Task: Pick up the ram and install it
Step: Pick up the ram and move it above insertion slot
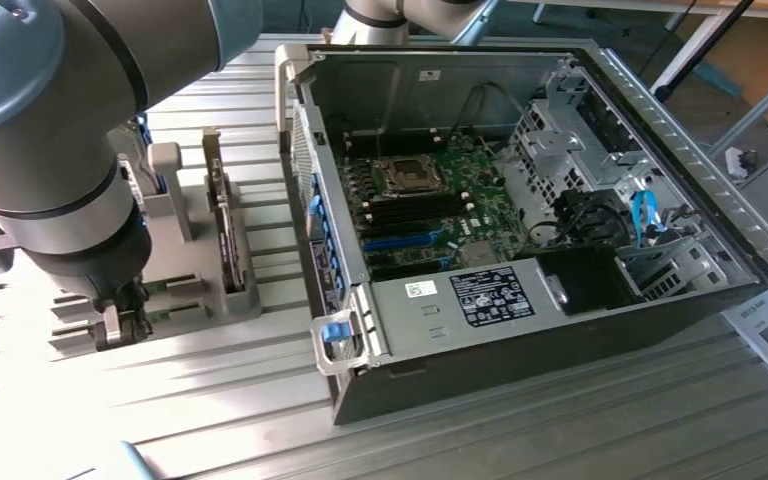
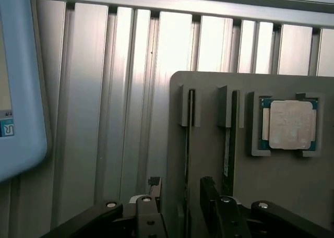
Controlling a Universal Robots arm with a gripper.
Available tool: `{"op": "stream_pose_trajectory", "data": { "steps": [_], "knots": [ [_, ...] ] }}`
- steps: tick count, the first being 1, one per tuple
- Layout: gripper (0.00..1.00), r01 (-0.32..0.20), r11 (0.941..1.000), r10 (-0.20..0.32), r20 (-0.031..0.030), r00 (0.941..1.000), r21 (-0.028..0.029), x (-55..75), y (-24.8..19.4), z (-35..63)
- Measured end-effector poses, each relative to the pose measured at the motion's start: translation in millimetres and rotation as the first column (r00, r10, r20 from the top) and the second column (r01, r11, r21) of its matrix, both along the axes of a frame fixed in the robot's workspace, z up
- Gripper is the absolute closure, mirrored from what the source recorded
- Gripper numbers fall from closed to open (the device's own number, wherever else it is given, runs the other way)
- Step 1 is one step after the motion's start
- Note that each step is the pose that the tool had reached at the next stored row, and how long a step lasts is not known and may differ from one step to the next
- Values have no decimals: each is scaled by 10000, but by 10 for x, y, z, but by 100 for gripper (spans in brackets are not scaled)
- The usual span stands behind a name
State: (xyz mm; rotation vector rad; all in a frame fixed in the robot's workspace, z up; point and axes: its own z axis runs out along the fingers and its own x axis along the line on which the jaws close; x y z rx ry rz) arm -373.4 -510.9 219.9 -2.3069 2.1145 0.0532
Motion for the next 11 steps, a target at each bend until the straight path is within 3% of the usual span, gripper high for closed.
{"op": "stream_pose_trajectory", "data": {
  "steps": [3,11],
  "knots": [
    [58,0,10000,0,2,10000,2,0,24,-33],
    [58,-2,10000,2,-1,10000,1,-2,33,-93]
  ]
}}
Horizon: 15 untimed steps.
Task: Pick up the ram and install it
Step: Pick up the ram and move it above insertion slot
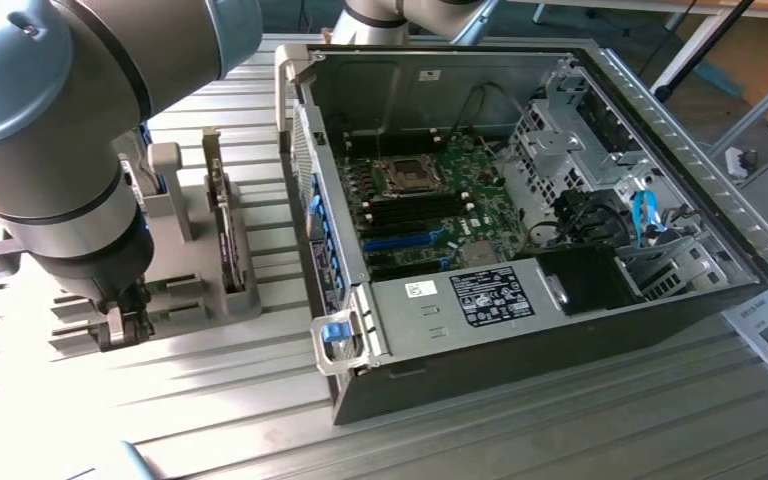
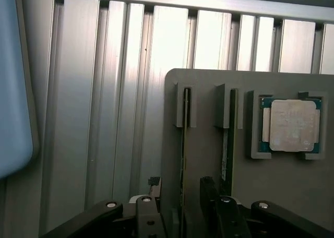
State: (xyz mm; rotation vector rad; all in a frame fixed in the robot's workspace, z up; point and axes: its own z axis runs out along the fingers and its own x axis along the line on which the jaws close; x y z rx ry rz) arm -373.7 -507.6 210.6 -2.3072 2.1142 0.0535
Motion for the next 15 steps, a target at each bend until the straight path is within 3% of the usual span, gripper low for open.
{"op": "stream_pose_trajectory", "data": {
  "steps": [11,15],
  "knots": [
    [59,0,10000,0,1,10000,1,0,0,-32],
    [84,0,10000,0,2,10000,2,0,0,-32]
  ]
}}
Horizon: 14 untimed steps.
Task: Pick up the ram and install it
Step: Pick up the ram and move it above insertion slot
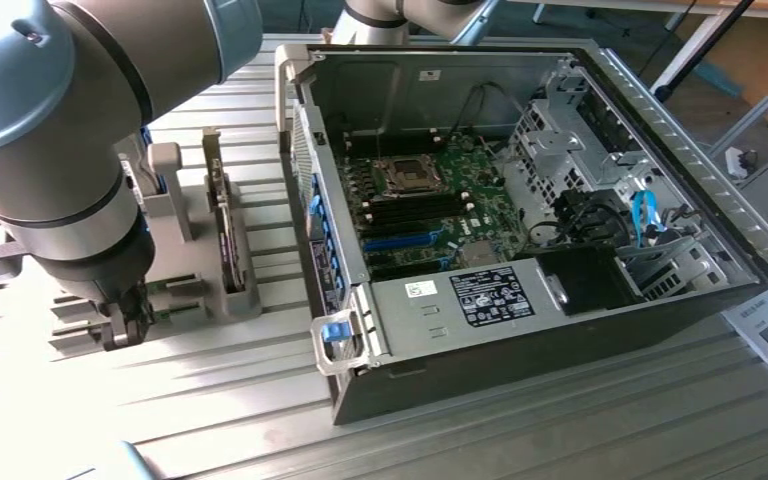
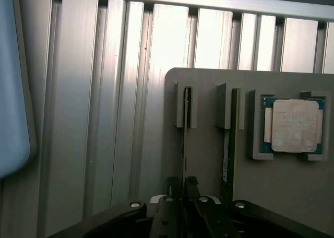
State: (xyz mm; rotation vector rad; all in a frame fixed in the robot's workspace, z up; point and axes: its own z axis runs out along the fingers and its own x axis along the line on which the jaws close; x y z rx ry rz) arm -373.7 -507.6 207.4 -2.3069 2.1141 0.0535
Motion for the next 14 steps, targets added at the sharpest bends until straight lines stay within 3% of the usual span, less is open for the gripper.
{"op": "stream_pose_trajectory", "data": {
  "steps": [9,14],
  "knots": [
    [87,0,10000,0,0,10000,-1,0,0,0],
    [87,-1,10000,1,1,10000,-34,0,0,27]
  ]
}}
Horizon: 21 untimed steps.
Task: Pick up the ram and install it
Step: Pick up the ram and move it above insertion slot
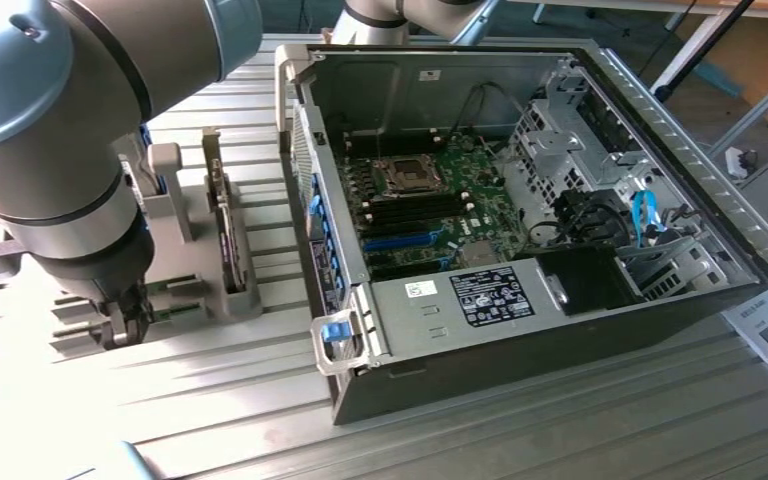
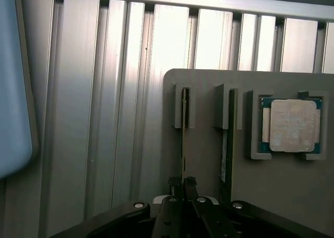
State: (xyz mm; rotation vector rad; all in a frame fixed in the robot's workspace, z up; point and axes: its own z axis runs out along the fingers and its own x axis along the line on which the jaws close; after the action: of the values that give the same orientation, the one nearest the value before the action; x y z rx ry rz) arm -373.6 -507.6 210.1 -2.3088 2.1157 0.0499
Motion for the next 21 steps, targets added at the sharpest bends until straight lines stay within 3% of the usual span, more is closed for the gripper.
{"op": "stream_pose_trajectory", "data": {
  "steps": [4,21],
  "knots": [
    [87,0,10000,0,5,10000,-12,0,0,92],
    [87,0,10000,0,26,10000,-20,0,0,645]
  ]
}}
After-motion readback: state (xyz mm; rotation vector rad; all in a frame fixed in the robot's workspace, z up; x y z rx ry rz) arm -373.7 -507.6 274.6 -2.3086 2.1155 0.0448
